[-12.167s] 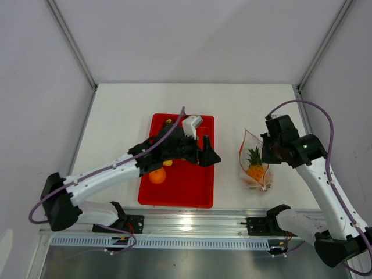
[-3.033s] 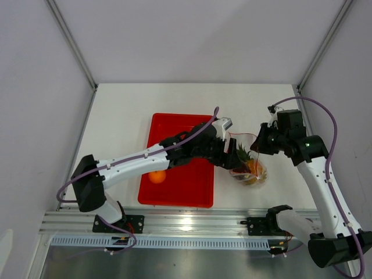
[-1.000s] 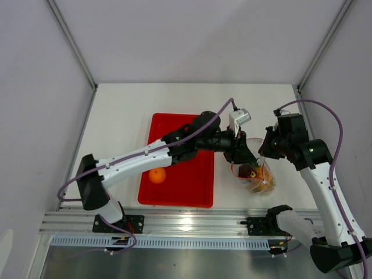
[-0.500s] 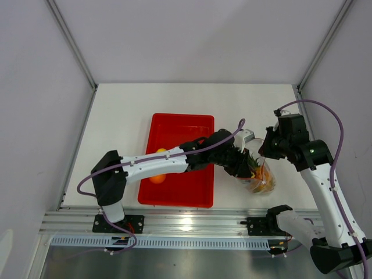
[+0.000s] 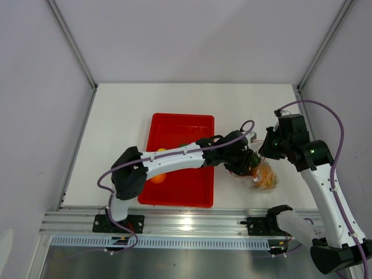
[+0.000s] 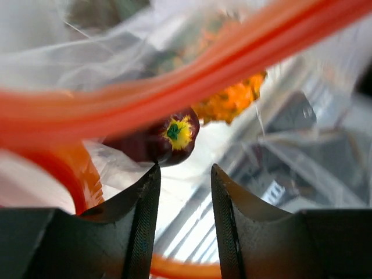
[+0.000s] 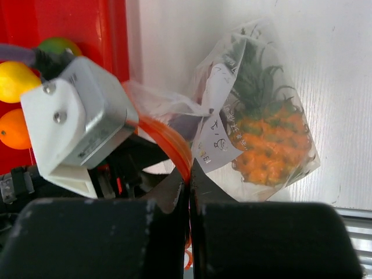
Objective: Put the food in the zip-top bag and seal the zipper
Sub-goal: Adjust the zipper food storage bag at the center of the board.
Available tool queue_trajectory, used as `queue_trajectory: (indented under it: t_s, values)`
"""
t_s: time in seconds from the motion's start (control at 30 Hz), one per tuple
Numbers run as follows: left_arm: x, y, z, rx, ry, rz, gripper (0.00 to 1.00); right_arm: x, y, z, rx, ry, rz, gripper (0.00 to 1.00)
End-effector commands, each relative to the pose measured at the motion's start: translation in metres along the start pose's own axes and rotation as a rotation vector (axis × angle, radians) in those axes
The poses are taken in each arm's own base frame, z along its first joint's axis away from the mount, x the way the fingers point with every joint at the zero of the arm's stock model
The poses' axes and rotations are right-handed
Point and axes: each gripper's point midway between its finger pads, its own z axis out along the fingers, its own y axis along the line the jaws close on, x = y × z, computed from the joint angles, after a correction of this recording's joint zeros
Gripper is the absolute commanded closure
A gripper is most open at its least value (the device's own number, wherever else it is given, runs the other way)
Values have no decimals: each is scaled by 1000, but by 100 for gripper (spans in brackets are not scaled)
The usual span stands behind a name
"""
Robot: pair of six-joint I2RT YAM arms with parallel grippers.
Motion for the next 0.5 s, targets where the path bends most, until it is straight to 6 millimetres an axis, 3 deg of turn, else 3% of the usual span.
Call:
queue_trajectory:
  t_s: [0.0, 0.17, 0.23, 0.27, 0.37, 0.4, 0.47]
  values:
    - [-28, 25, -5, -145, -56, -62, 57, -14, 9, -12, -40, -67, 10, 100]
    - [-64, 41, -21, -202, -168, -88, 57, -12, 8, -13, -34, -60, 4, 100]
    - [-67, 40, -25, -188, -182, -84, 57, -11, 6, -12, -25, -57, 2, 100]
    - [-78, 30, -40, -156, -228, -70, 57, -10, 5, -11, -20, -51, 1, 100]
    - [-69, 27, -49, -90, -282, -49, 55, -7, 2, -6, -11, -43, -3, 100]
    - [-72, 19, -69, -60, -323, -36, 52, -6, 2, -4, -10, -40, -5, 100]
    - [-80, 7, -89, -11, -378, -13, 42, -4, 1, -2, -9, -34, -4, 100]
